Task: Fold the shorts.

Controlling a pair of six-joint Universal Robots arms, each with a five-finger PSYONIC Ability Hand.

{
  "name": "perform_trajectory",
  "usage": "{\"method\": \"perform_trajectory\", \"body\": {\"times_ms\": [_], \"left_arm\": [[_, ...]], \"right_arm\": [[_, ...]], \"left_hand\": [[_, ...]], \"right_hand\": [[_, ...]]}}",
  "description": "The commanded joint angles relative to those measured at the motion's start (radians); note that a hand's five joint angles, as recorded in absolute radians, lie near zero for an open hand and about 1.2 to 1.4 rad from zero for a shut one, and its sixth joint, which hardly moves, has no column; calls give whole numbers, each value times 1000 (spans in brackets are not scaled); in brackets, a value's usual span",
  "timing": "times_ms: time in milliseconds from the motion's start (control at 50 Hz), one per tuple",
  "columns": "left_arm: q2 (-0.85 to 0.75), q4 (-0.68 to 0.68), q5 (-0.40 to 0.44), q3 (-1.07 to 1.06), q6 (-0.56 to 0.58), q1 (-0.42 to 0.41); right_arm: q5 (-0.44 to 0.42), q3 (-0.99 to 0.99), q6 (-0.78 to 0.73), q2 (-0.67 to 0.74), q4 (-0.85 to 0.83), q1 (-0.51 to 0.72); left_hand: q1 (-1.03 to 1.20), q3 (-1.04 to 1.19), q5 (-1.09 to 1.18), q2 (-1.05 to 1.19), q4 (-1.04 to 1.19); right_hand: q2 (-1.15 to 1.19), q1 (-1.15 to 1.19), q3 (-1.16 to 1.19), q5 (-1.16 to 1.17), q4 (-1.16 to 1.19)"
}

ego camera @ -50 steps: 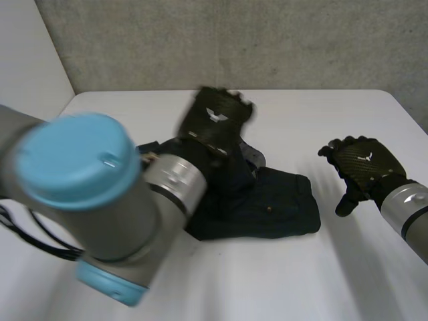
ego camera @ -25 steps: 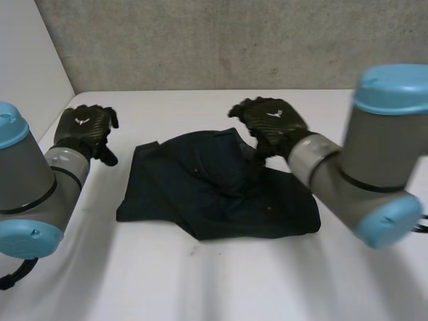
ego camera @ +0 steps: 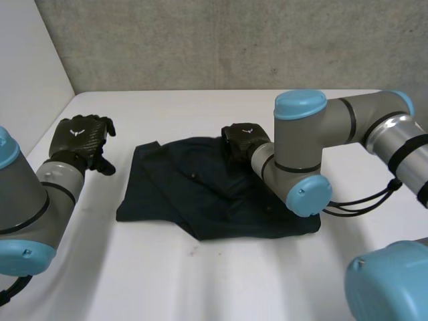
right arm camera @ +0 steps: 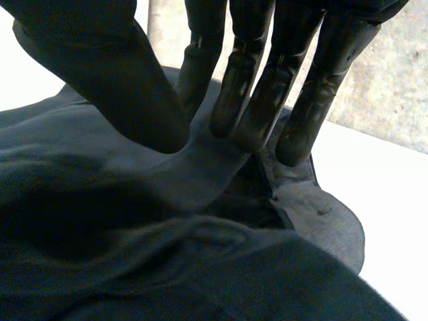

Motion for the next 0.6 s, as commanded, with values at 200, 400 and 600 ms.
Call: {"method": "perform_trajectory", "body": {"times_ms": [200, 400, 600], "left_arm": [[-75, 47, 90, 49, 12, -2], [-268, 58, 112, 208, 18, -17], [-478, 47, 144, 467, 17, -37]], "right_arm": [[-89, 525, -304, -535, -110, 3], [-35, 585, -354, -549, -105, 3], [-4, 708, -351, -543, -113, 7]], "left_hand": [[-89, -91, -69, -81, -78], [-89, -91, -70, -81, -78], [-50, -53, -31, -43, -40]], "right_hand": [[240, 409, 252, 259, 245], [-822, -652, -810, -802, -817], [-869, -699, -857, -849, -864]]}}
